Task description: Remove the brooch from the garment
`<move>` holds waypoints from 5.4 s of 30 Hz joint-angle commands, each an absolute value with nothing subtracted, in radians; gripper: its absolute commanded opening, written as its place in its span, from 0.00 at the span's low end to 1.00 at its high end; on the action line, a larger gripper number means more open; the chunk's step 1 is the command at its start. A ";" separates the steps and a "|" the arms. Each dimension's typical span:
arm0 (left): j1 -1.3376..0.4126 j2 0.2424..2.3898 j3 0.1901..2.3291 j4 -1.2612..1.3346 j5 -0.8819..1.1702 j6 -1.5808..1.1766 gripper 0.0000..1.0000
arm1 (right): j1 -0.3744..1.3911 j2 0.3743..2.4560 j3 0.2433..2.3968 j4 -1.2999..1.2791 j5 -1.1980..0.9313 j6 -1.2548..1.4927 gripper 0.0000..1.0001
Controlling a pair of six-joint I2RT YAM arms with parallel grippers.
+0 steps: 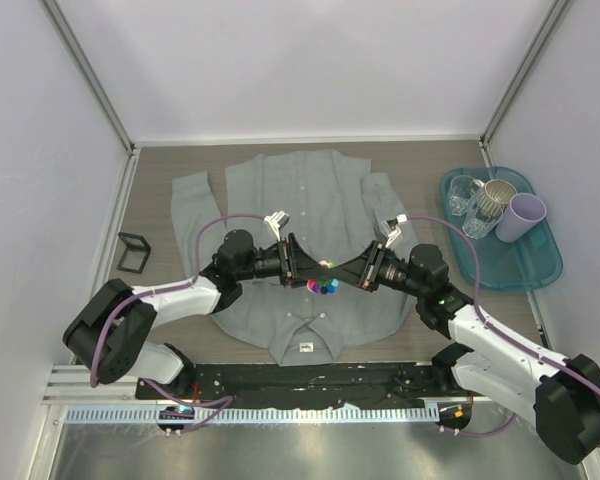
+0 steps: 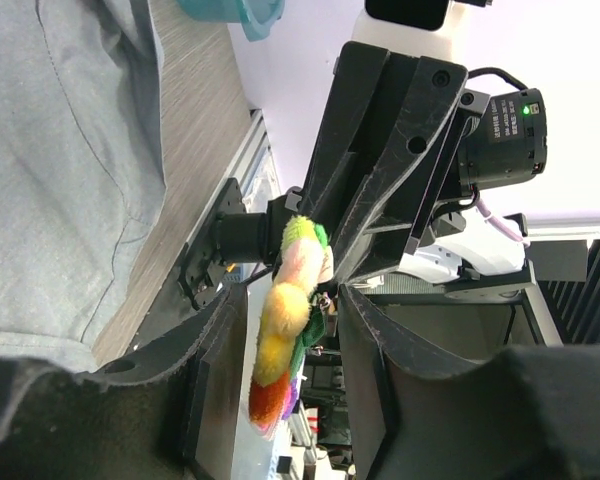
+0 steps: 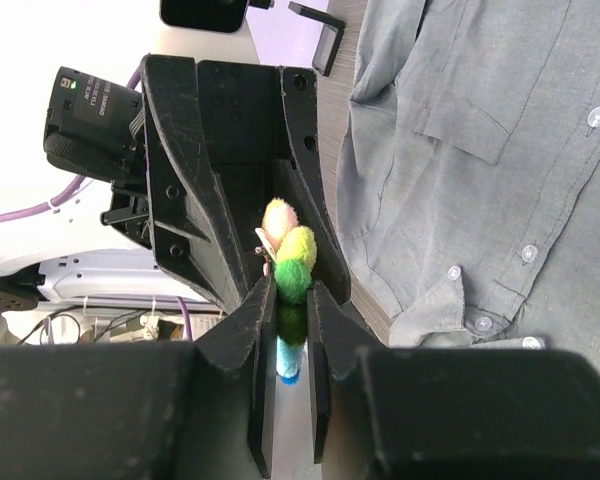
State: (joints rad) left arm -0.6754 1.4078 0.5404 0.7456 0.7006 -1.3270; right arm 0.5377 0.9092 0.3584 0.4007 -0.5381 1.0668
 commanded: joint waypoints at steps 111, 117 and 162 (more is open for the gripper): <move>-0.696 1.411 0.555 0.839 0.676 -1.341 0.46 | 0.551 0.891 0.282 0.574 -0.460 1.210 0.01; -0.701 1.419 0.565 0.828 0.664 -1.339 0.42 | 0.554 0.882 0.291 0.551 -0.457 1.192 0.01; -0.700 1.460 0.517 0.997 0.707 -1.424 0.00 | 0.540 0.891 0.256 0.637 -0.520 1.193 0.12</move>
State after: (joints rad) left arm -0.6849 1.4677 0.5133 0.9230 0.7006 -1.4151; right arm 0.5312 0.9131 0.2607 0.6025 -0.4858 1.1908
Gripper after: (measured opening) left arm 0.266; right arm 0.094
